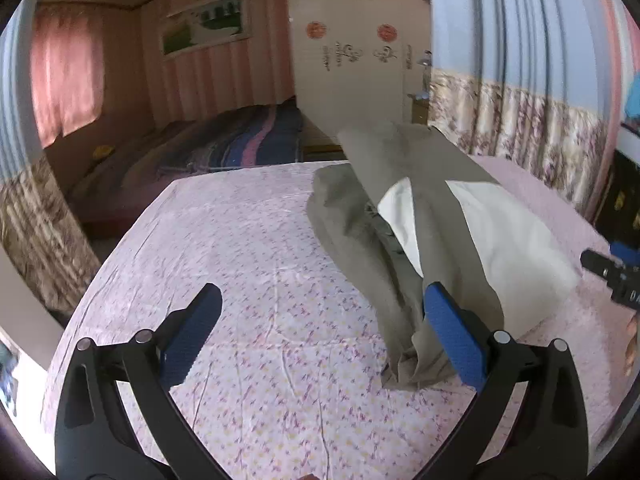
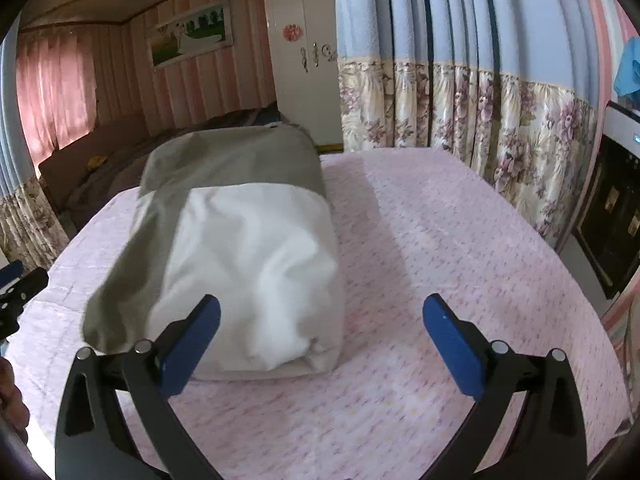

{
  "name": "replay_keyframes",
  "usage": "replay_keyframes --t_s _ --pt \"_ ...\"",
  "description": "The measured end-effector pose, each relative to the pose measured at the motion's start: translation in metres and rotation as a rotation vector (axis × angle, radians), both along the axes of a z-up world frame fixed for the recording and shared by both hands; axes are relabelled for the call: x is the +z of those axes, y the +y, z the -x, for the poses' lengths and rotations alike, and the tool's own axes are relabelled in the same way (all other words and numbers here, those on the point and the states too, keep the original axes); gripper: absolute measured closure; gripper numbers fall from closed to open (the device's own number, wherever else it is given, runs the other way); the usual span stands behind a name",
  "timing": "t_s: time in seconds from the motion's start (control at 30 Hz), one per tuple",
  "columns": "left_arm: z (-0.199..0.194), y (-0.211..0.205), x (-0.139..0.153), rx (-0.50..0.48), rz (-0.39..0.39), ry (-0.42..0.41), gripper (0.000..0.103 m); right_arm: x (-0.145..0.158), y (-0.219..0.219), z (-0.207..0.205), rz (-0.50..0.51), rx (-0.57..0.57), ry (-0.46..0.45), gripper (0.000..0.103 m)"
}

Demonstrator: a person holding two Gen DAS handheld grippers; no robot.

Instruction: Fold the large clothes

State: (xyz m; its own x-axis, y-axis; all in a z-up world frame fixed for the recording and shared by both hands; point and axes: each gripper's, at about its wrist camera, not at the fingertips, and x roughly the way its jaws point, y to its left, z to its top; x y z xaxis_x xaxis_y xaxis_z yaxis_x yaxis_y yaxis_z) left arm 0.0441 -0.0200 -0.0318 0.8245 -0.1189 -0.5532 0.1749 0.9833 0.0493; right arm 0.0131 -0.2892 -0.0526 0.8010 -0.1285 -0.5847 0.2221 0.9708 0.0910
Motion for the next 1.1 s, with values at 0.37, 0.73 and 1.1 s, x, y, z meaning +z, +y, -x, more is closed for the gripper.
replay_keyframes --t_s 0.37,0.73,1.1 --pt "0.028 0.019 0.023 0.091 0.047 0.014 0.003 0.040 0.043 0.028 0.071 0.032 -0.056 0.002" --pt "0.041 0.021 0.041 0.082 0.058 -0.018 0.003 0.064 0.056 0.050 0.107 0.015 -0.142 0.002" --pt "0.042 0.012 0.041 0.062 0.053 -0.037 0.003 0.069 0.058 0.051 0.124 0.004 -0.152 0.002"
